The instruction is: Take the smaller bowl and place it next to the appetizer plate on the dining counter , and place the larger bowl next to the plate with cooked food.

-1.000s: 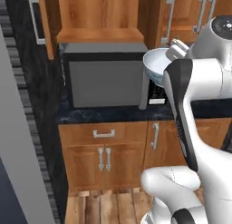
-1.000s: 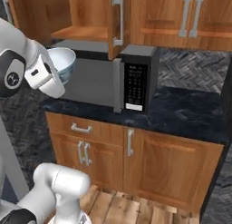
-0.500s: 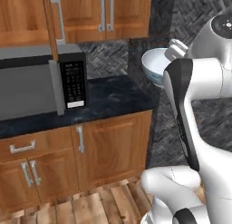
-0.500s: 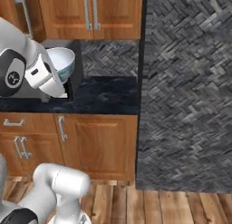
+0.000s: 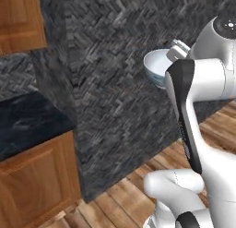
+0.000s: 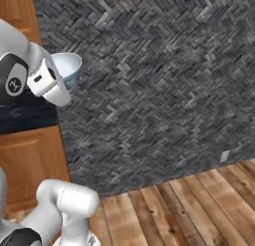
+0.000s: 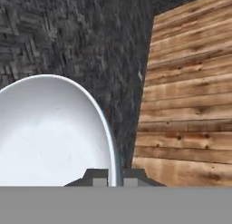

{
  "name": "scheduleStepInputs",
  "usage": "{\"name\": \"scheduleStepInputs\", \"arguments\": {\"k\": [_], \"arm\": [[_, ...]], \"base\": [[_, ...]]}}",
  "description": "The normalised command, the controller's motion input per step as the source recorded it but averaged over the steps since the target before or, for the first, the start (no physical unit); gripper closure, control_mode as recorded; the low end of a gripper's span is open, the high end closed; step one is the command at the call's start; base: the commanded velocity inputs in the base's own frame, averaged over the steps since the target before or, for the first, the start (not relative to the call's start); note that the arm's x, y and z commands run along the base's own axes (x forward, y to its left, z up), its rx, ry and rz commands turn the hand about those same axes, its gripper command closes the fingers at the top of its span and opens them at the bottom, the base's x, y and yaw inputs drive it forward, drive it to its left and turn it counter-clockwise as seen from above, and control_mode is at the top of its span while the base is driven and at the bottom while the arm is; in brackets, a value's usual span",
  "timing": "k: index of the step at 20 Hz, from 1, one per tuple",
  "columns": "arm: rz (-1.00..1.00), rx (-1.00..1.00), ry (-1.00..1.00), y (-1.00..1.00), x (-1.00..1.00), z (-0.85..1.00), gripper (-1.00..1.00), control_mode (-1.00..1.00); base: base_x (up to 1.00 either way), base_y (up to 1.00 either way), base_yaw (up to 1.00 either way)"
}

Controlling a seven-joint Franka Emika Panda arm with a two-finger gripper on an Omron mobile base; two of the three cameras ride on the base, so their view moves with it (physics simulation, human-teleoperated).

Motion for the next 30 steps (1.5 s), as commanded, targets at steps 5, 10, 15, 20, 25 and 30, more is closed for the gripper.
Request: {"name": "scheduleStepInputs", "arguments": {"k": [5,10,15,20,25,30], "arm": [[0.00,0.00,0.00,0.00,0.00,0.00,1.00,1.00],[0.00,0.00,0.00,0.00,0.00,0.00,1.00,1.00],[0.00,0.00,0.00,0.00,0.00,0.00,1.00,1.00],[0.00,0.00,0.00,0.00,0.00,0.00,1.00,1.00],[0.00,0.00,0.00,0.00,0.00,0.00,1.00,1.00],[0.00,0.00,0.00,0.00,0.00,0.00,1.00,1.00]], "base": [[0.03,-0.91,-0.59],[0.24,-0.76,-0.61],[0.67,-0.20,-0.60],[0.94,0.41,-0.62],[1.00,0.53,-0.62],[1.00,0.31,-0.60]]}}
